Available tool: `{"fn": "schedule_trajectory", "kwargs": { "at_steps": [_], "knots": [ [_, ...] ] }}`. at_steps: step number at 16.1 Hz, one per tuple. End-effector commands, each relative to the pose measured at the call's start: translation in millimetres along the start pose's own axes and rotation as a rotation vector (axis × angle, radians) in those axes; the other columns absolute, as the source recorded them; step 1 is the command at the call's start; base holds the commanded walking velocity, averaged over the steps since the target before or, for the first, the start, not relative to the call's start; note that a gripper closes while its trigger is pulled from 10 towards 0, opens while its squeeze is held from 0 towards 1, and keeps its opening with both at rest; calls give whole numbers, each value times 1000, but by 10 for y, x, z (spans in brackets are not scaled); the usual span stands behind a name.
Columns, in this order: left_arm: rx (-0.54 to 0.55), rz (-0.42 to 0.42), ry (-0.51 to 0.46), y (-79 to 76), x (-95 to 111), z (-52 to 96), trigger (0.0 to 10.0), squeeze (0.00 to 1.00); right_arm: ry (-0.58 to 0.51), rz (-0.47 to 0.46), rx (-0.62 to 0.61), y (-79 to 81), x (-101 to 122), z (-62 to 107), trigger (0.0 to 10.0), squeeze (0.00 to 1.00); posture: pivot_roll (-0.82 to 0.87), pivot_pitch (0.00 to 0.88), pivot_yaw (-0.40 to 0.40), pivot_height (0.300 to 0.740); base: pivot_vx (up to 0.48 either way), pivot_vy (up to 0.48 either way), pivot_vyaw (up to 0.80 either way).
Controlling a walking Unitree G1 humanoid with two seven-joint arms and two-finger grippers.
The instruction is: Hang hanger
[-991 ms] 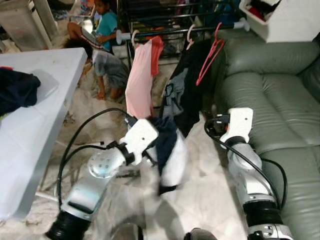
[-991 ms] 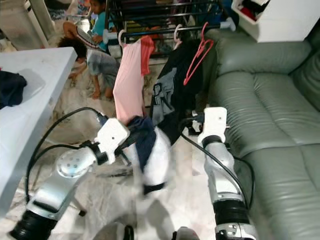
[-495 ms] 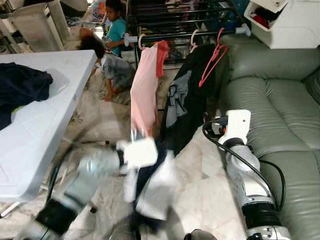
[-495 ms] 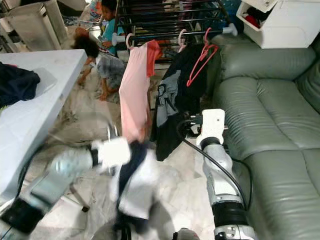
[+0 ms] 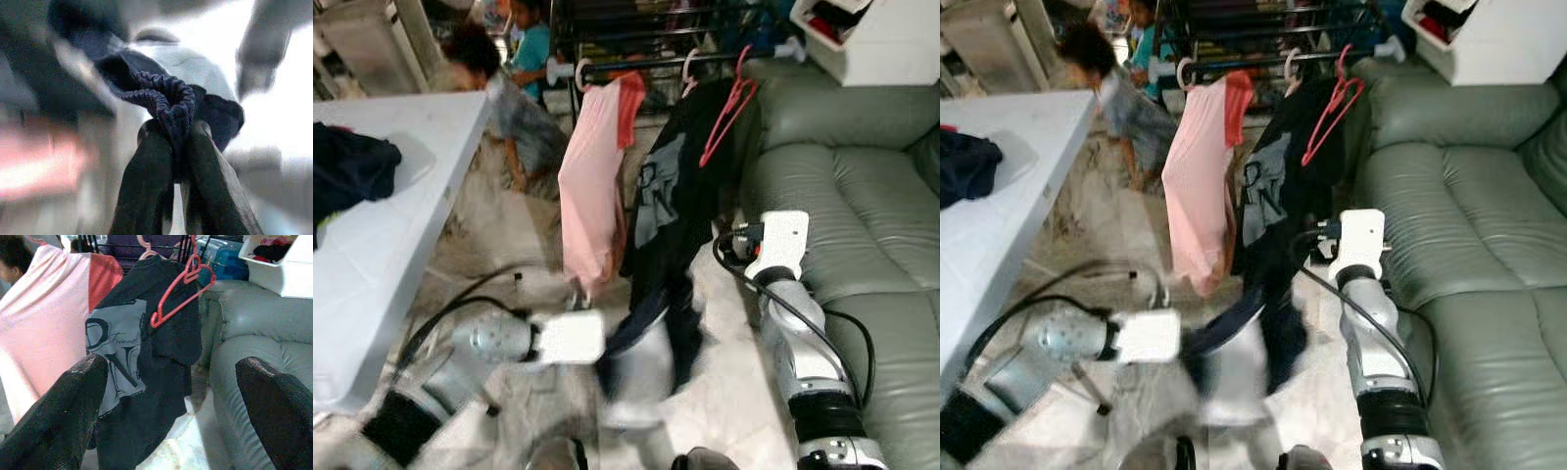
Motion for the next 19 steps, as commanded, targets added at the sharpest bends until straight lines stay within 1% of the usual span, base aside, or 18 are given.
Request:
{"fn": "schedule_trajectory", "kwargs": {
  "at_steps": [1, 2, 3, 4, 5, 6, 7, 8, 9, 11, 12, 13, 19],
  "knots": [
    [189, -161, 239, 450, -358, 128, 10000, 0, -6, 7, -15, -4, 19, -18, 10000, 0, 11, 35, 61, 740, 0, 0, 0],
    [306, -156, 259, 655, -352, 165, 10000, 0, -6, 11, -20, -20, 19, -17, 10000, 0, 6, 37, 60, 740, 0, 0, 0],
    [418, -155, 252, 850, -294, 207, 10000, 0, -1, 16, -26, -37, 7, -12, 10000, 0, 6, 37, 60, 740, 0, 0, 0],
    [581, -136, 204, 1109, -160, 277, 10000, 0, 7, 22, -33, -55, -13, -10, 10000, 0, 6, 38, 58, 740, 0, 0, 0],
    [685, -15, 108, 1247, -28, 312, 10000, 0, 17, 26, -35, -51, -27, -16, 10000, 0, 6, 38, 57, 740, 0, 0, 0],
    [716, 60, 53, 1282, 31, 317, 10000, 0, 18, 25, -36, -49, -29, -20, 10000, 0, 6, 38, 57, 740, 0, 0, -800],
    [714, 113, 4, 1268, 86, 300, 10000, 0, 18, 25, -36, -46, -27, -24, 10000, 0, 6, 38, 57, 740, 0, 0, -800],
    [701, 134, -23, 1256, 116, 285, 10000, 0, 17, 25, -37, -44, -26, -27, 10000, 0, 6, 38, 57, 740, 0, 0, -800],
    [697, 151, -82, 1222, 179, 219, 10000, 0, 19, 27, -37, -37, -41, -21, 10000, 0, 3, 40, 57, 740, 0, 0, -800],
    [719, 150, -98, 1229, 208, 207, 10000, 0, 22, 29, -36, -34, -55, -10, 10000, 0, 5, 43, 55, 740, 0, 0, -800],
    [719, 152, -113, 1226, 241, 194, 10000, 0, 24, 29, -36, -36, -58, -7, 10000, 0, 5, 44, 55, 740, 281, 0, -800],
    [709, 149, -129, 1214, 279, 173, 10000, 0, 25, 30, -35, -38, -60, -5, 10000, 0, 4, 44, 54, 740, 281, 0, -800],
    [673, 148, -161, 1152, 340, 119, 10000, 0, 32, 38, -30, -38, -72, -10, 10000, 0, 3, 43, 48, 740, 289, 0, -800]
  ]
}}
Point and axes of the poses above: a point about 5 cm out from each wrist's last joint towards the gripper, its own z axis pointing back from the gripper into the wrist, its own x axis along the axis of the wrist's last joint, y = z × x, the point moved 5 cm from there along -z, pointing out of the wrist towards the gripper, and after that the axes turned 7 degrees about -z, right-handed, at the moved point
